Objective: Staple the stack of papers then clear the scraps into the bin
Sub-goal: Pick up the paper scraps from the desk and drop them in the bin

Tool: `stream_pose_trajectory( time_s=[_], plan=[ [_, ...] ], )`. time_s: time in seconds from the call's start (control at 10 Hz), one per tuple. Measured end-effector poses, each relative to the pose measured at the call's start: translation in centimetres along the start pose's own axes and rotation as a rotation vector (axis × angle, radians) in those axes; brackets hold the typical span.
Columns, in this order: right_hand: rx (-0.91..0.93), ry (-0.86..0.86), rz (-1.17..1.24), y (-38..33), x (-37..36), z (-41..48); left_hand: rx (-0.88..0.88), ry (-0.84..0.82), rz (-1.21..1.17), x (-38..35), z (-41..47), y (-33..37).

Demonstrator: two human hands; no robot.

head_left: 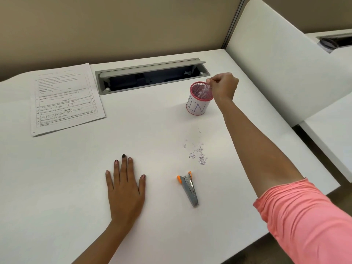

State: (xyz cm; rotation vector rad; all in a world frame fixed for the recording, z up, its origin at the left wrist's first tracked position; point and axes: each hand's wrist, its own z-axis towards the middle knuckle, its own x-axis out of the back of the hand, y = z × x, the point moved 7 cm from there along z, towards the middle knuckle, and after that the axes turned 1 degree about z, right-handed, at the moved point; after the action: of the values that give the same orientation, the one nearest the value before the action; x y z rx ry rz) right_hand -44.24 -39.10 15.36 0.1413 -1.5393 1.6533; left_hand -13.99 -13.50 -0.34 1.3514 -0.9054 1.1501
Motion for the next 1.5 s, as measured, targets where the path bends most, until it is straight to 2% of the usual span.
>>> stream_pose_trajectory(
  time_s=[0.2,0.3,0.5,0.6,0.7,0.9,1.0,1.1,1.2,1.4,1.5],
  plan=[
    [0.194,0.002,-0.031,-1.0,0.2,-0.4,0.004,-0.001,0.003,0.0,0.0,0.0],
    [0.242,0.074,0.019,-0.7,0.9,-1.7,0.008,-0.001,0.001,0.0,0.0,0.0],
    [0.225,0.207,0.110,2.6,2.1,-7.4,0.008,-0.003,-0.009,-0.1,0.0,0.0],
    [0.202,0.132,0.117,5.4,1.0,-10.9,0.010,-0.010,-0.007,-0.2,0.0,0.0],
    [0.170,-0.043,0.043,7.6,-1.2,-13.4,0.009,-0.008,-0.006,-0.2,0.1,-0.1],
    [0.171,-0.060,-0.008,8.9,-1.8,-13.9,0.006,0.002,-0.014,-0.2,0.1,-0.1],
    [0.199,-0.179,-0.129,9.1,-3.3,-13.7,0.006,0.007,-0.010,-0.2,0.1,-0.1],
    [0.184,-0.354,-0.152,9.5,-4.5,-14.7,0.005,0.010,-0.006,-0.2,0.1,-0.1],
    [0.264,-0.428,-0.166,9.2,-4.0,-16.5,0.001,0.005,-0.013,-0.2,0.1,-0.1],
    [0.392,-0.435,-0.173,10.6,-1.5,-20.5,0.006,-0.001,-0.010,-0.2,0.1,-0.1],
    [0.328,-0.387,-0.109,11.2,-0.1,-21.5,0.006,0.001,-0.017,-0.2,0.1,-0.2]
  ],
)
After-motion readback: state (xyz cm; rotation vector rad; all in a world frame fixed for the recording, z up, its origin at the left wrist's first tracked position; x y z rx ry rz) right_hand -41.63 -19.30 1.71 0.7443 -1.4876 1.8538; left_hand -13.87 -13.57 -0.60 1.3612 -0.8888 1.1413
